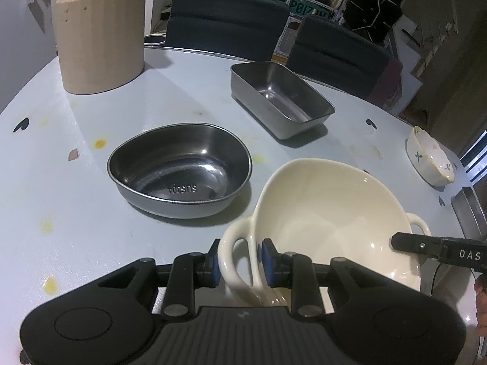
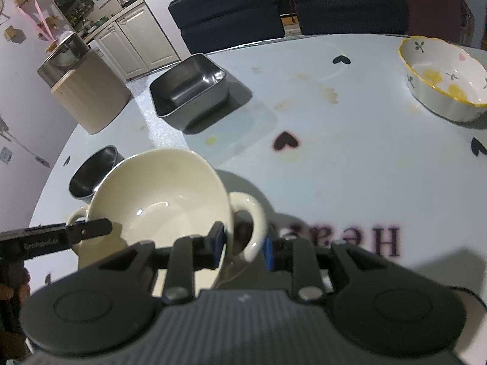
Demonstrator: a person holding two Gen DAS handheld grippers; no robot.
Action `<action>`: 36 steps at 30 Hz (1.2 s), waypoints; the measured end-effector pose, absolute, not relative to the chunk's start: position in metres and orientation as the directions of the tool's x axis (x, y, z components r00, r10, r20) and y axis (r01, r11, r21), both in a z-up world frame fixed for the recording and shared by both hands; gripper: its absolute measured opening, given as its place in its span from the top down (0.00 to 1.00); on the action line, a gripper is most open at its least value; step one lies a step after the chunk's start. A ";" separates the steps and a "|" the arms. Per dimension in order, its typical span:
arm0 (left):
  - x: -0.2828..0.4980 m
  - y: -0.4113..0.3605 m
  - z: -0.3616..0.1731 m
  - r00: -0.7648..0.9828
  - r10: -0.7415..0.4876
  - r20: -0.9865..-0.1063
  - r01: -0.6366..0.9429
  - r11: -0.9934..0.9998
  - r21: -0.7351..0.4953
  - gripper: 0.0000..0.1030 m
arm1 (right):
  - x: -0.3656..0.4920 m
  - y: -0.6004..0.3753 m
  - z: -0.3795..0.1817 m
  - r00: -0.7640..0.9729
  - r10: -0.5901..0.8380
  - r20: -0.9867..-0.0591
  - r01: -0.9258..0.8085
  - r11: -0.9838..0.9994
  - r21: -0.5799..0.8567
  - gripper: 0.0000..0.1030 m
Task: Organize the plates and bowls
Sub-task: 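Lift the cream two-handled bowl with both grippers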
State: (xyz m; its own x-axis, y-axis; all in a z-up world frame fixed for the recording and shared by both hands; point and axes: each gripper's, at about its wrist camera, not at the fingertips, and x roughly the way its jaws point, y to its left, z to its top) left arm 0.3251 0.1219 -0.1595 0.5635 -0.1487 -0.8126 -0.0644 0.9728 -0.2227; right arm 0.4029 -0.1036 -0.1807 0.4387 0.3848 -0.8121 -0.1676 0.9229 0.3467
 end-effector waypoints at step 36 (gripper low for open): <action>0.314 0.115 -0.155 0.541 -0.113 -0.833 -0.042 0.986 -0.161 0.70 | 0.389 -0.099 -0.179 0.440 0.363 -0.821 -0.225 0.930 0.290 0.68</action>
